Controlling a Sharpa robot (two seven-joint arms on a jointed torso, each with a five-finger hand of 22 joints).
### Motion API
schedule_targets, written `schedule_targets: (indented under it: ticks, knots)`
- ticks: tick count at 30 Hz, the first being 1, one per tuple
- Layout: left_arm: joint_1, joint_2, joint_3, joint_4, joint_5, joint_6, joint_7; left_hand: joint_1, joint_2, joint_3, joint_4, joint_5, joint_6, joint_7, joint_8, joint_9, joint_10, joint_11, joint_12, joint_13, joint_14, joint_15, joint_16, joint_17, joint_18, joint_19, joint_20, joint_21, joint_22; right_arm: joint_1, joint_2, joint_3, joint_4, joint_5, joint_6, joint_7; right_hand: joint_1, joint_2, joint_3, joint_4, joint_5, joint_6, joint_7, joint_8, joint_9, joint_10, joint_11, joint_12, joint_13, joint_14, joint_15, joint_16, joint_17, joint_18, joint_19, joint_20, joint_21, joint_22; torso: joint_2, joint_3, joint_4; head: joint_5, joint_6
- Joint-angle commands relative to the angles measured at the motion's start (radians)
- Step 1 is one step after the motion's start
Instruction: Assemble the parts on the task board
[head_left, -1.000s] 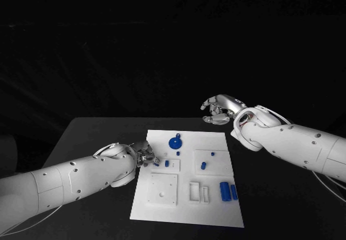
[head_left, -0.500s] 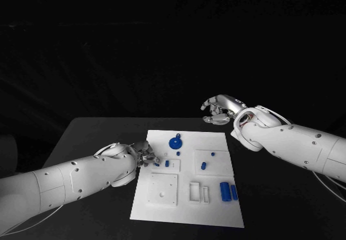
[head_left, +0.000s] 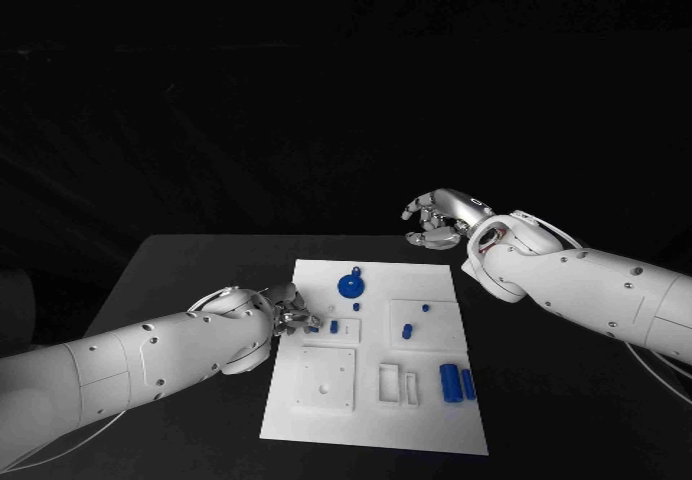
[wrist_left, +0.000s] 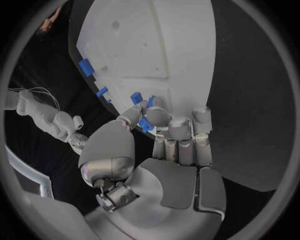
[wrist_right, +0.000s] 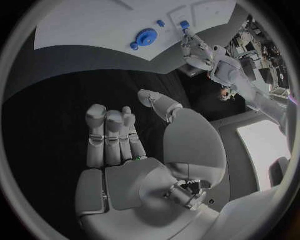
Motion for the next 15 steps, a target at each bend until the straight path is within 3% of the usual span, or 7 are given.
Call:
schedule_targets:
  ticks: [1,3,11,13,15]
  knots:
    - [-0.003,0.004,-0.001,0.002,0.008,0.021,0.000,-0.001,-0.016,0.000,0.012,-0.010,0.040,-0.020,-0.002,-0.001,-0.005,-0.004,0.006,-0.002,-0.004,-0.008,0.005,-0.001,0.013,0.003,-0.117,0.005,0.018,0.000,-0.001,0.000,0.002,-0.003,0.004,0.008,-0.013,-0.001,-0.003,0.001,0.006,0.003,0.011,0.004,-0.001,-0.008,-0.001,0.004,-0.002,0.000,0.006,-0.004,-0.002,0.098,0.008,-0.001,-0.005,0.017,0.000,-0.0002,0.0005,-0.001,0.001]
    - [-0.003,0.005,-0.001,0.001,0.009,0.021,0.000,-0.002,-0.028,0.003,0.030,-0.060,0.039,-0.020,-0.001,0.000,-0.006,-0.005,0.008,-0.003,-0.005,-0.008,0.006,-0.002,0.015,0.003,-0.117,0.005,0.018,0.000,-0.001,0.000,0.002,-0.003,0.004,0.008,-0.013,-0.001,-0.003,0.001,0.006,0.003,0.011,0.004,-0.001,-0.008,-0.001,0.004,-0.002,0.000,0.006,-0.004,-0.002,0.098,0.008,-0.001,-0.005,0.017,0.000,0.0001,0.0003,-0.001,0.001]
    - [-0.003,0.005,-0.001,0.001,0.010,0.021,-0.002,-0.005,-0.039,0.005,0.058,-0.103,0.038,-0.021,0.000,0.000,-0.007,-0.005,0.012,-0.006,-0.006,-0.009,0.009,-0.003,0.017,0.002,-0.116,0.007,0.018,-0.001,-0.001,0.000,0.001,-0.003,0.004,0.008,-0.013,0.000,-0.003,0.001,0.006,0.003,0.011,0.004,-0.002,-0.008,-0.001,0.004,-0.002,0.000,0.006,-0.004,-0.002,0.098,0.008,-0.001,-0.005,0.017,0.000,-0.0004,-0.0001,0.000,0.001]
    - [-0.003,0.005,-0.001,0.001,0.010,0.022,-0.003,0.000,-0.044,0.006,0.063,-0.132,0.038,-0.021,0.001,0.001,-0.008,-0.005,0.013,-0.007,-0.006,-0.010,0.010,-0.004,0.018,0.001,-0.116,0.007,0.018,-0.001,-0.001,0.000,0.001,-0.003,0.004,0.008,-0.013,0.000,-0.003,0.001,0.006,0.003,0.011,0.004,-0.002,-0.008,-0.001,0.004,-0.002,0.000,0.006,-0.004,-0.002,0.098,0.008,-0.001,-0.005,0.017,0.000,-0.0003,0.0001,0.000,0.001]
    - [-0.003,0.005,-0.001,0.001,0.010,0.020,-0.003,0.009,-0.061,0.008,0.070,-0.188,0.038,-0.021,0.002,0.001,-0.009,-0.005,0.015,-0.009,-0.007,-0.010,0.010,-0.005,0.019,0.000,-0.116,0.007,0.017,-0.001,-0.001,0.000,0.001,-0.003,0.004,0.008,-0.014,0.000,-0.003,0.001,0.006,0.003,0.011,0.004,-0.002,-0.008,-0.001,0.004,-0.002,0.000,0.006,-0.004,-0.002,0.098,0.008,-0.001,-0.005,0.017,0.000,-0.0003,-0.0003,-0.001,0.001]
